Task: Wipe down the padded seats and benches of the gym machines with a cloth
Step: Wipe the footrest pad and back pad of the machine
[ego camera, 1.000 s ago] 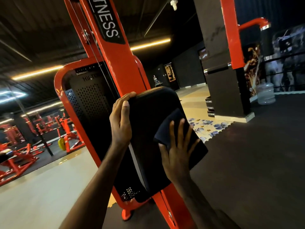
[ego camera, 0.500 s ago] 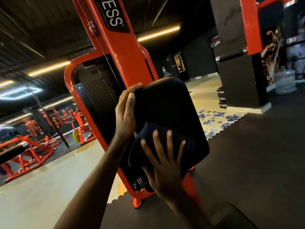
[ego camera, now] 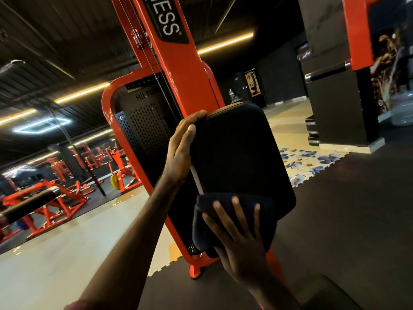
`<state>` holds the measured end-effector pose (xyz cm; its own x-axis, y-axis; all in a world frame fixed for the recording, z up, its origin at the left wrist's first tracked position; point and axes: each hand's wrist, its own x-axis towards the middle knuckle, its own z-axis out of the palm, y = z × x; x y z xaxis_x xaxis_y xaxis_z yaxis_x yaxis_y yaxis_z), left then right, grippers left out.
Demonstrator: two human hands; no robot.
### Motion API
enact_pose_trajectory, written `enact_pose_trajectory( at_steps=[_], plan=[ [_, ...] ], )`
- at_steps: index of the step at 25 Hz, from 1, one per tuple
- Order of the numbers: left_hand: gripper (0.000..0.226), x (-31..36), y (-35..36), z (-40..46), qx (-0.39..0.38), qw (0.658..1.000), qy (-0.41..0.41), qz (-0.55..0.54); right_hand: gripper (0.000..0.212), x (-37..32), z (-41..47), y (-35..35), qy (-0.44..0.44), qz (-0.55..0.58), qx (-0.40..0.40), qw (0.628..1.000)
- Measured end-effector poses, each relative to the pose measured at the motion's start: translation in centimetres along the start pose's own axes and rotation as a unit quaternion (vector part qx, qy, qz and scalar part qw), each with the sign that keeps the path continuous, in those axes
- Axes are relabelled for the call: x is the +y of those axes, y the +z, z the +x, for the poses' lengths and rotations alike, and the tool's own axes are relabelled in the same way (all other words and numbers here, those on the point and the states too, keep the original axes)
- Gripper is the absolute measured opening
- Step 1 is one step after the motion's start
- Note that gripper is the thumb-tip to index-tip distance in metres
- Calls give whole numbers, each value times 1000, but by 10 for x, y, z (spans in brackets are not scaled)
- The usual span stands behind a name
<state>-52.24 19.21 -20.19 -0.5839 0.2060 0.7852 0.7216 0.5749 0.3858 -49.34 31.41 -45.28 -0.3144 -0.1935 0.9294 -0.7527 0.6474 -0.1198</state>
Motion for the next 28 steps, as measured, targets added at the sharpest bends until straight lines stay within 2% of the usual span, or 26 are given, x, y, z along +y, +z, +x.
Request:
enact_pose_trajectory(
  at_steps=[2, 5, 7, 10, 12, 14, 15, 19, 21, 23, 25, 28],
  plan=[
    [41, 0, 2, -1, 13, 1000, -2, 6, 76, -4, -2, -2, 43, 0, -8, 999],
    [41, -1, 1, 1, 18, 1000, 6, 14, 67, -34, 57, -7, 146, 29, 9, 989],
    [41, -2, 3, 0, 25, 1000, 6, 9, 62, -40, 48, 4, 115, 46, 28, 992],
    [42, -4, 13, -3, 62, 998, 13, 6, 63, -17, -29, 20, 42, 33, 13, 998],
    [41, -6, 18, -4, 101, 994, 23, 21, 67, -9, -30, 16, 76, 22, 7, 997],
    [41, -8, 22, -2, 123, 992, 31, 27, 69, -13, 8, 11, 156, 37, 21, 987],
    [40, -10, 23, -1, 127, 991, 35, 31, 69, -16, 20, 12, 167, 46, 30, 984],
    [40, -15, 24, -2, 125, 991, 33, 21, 71, 3, -48, 31, 74, 35, 10, 997],
    [40, -16, 24, -2, 131, 990, 38, 21, 74, 18, -64, 29, 131, 38, 15, 990],
    [40, -17, 24, -3, 134, 990, 43, 23, 77, 17, -28, 21, 239, 61, 21, 969],
    [40, -17, 25, -1, 133, 990, 45, 30, 78, 8, 11, 19, 287, 80, 46, 953],
    [40, -16, 25, -2, 134, 990, 46, 29, 70, 5, -21, 33, 220, 85, 56, 970]
  ],
)
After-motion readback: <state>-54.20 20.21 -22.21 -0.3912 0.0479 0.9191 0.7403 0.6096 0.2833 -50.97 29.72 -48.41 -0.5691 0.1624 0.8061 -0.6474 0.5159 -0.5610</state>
